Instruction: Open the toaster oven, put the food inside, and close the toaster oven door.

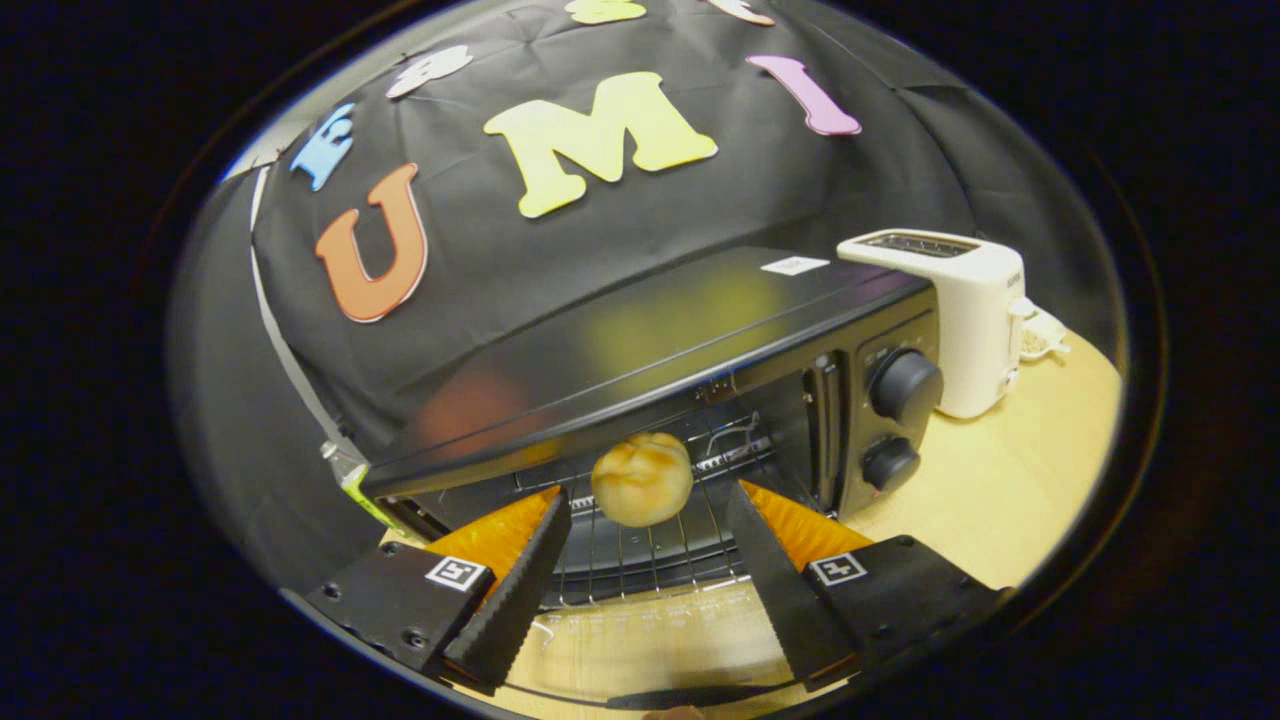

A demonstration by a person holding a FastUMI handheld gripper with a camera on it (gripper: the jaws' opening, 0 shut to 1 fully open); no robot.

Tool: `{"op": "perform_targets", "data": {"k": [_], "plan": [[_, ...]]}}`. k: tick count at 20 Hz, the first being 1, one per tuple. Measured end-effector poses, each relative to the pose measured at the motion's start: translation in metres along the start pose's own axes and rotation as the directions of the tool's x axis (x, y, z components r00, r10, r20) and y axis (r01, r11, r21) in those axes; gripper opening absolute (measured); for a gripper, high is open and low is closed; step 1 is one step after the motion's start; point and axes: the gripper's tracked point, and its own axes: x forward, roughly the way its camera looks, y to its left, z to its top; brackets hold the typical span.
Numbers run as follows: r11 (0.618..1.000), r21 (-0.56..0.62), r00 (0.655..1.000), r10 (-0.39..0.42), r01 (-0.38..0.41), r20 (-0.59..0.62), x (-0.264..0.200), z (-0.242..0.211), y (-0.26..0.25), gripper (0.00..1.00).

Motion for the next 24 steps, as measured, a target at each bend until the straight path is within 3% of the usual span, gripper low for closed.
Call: {"op": "perform_targets", "data": {"k": [8, 14, 21, 24], "plan": [[0.991, -0.131, 0.999, 0.006, -0.011, -0.042, -0.072, -0.023, 0.013, 1.0], [0.935, -0.353, 0.985, -0.064, 0.003, -0.161, -0.106, -0.075, 0.015, 1.0], [0.913, -0.406, 0.949, -0.155, 0.033, -0.273, -0.126, -0.131, 0.003, 1.0], [0.923, -0.383, 0.932, -0.177, 0.045, -0.318, -0.121, -0.146, -0.006, 1.0]]}}
